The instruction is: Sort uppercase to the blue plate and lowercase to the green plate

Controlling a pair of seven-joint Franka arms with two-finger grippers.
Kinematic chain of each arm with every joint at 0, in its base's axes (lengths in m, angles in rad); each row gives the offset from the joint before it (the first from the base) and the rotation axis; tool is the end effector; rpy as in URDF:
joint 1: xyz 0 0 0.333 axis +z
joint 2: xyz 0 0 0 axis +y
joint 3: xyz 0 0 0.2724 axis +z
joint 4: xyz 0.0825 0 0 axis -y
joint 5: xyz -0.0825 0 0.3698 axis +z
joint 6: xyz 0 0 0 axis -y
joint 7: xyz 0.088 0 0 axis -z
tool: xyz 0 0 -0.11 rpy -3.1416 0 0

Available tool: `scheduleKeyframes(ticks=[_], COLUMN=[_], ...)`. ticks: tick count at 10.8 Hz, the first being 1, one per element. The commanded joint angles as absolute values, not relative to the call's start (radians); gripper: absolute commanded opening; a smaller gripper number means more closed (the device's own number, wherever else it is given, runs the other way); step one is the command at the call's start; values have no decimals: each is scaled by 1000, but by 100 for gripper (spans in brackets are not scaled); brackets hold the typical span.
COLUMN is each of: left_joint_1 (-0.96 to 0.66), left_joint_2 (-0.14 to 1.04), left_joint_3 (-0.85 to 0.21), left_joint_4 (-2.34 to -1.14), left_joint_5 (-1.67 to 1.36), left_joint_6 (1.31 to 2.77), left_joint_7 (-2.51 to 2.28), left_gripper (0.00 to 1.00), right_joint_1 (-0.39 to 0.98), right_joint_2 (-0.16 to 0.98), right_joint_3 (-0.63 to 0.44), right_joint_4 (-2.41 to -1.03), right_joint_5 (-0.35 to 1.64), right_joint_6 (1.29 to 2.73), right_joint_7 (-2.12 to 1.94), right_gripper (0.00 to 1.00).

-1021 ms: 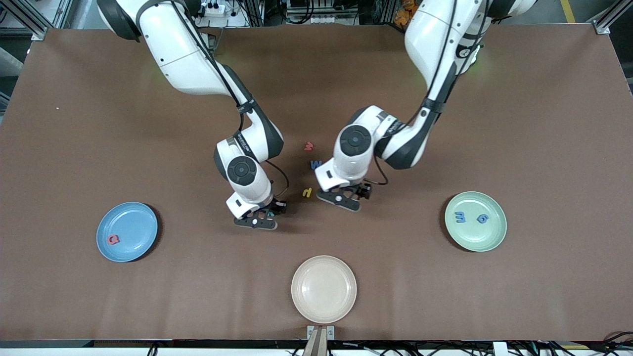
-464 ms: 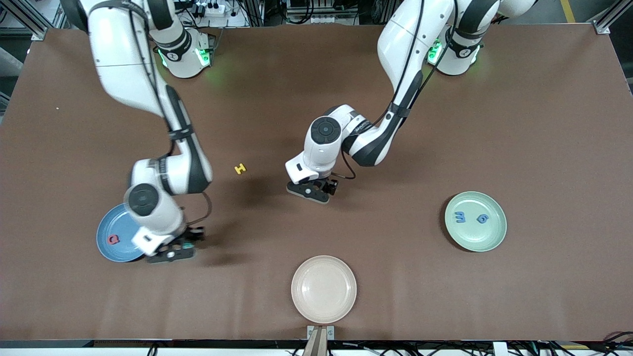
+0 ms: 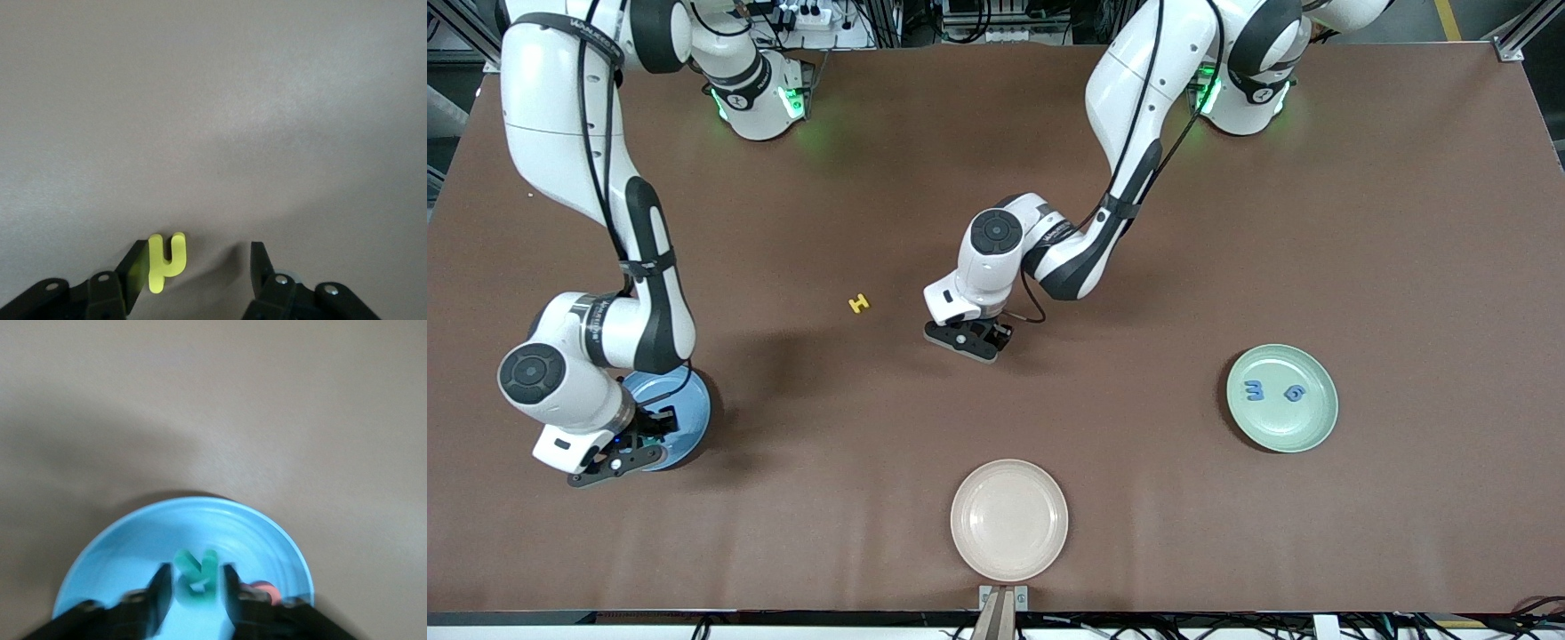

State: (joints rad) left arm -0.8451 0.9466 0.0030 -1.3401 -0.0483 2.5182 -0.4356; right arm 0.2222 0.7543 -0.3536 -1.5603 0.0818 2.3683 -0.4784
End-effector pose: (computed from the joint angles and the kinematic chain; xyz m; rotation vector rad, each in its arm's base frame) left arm 0.4749 -0.5322 0.1579 2.9177 -0.5492 0.2501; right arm 0.6712 -0.0573 0.2051 2.8874 0.5735 0.0627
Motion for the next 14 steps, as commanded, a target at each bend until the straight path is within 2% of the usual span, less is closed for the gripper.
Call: scheduleKeyframes(ticks=[1,3,6,9,10,12,14], left_joint_1=[-859,-858,-857,-857,-857,-857,-857], left_joint_2=[966,966,971,974,974,974,974], left_joint_3=[21,21,38,38,38,40,43], left_joint_4=[-1318,-1321,-1321,-1321,-1321,-1322,-1324], left_joint_5=[-72,-71,-72,-72,-72,-71,-69], left_joint_6=[2526,2525,2525,2525,2525,2525,2520], left_joint_7=[-445,-440,-437,-437,-437,-437,-437], left_gripper=[68,67,65,64,60,29,13], right_joint_1=[253,285,414,570,618,711,765], right_joint_2=[727,645,523,453,442,439,431], right_joint_3=[-341,-331,-328,-295,-295,-295,-295], right_joint_4=[-1589,-1673,-1833,-1986,-2037,-2078,-2130], right_joint_5=[104,123,135,222,224,224,224], right_joint_6=[2288,2256,2270,2420,2495,2533,2558], right_joint_7=[-494,-453,-318,-314,-314,-246,-222], right_gripper=[100,100,100,100,100,100,100])
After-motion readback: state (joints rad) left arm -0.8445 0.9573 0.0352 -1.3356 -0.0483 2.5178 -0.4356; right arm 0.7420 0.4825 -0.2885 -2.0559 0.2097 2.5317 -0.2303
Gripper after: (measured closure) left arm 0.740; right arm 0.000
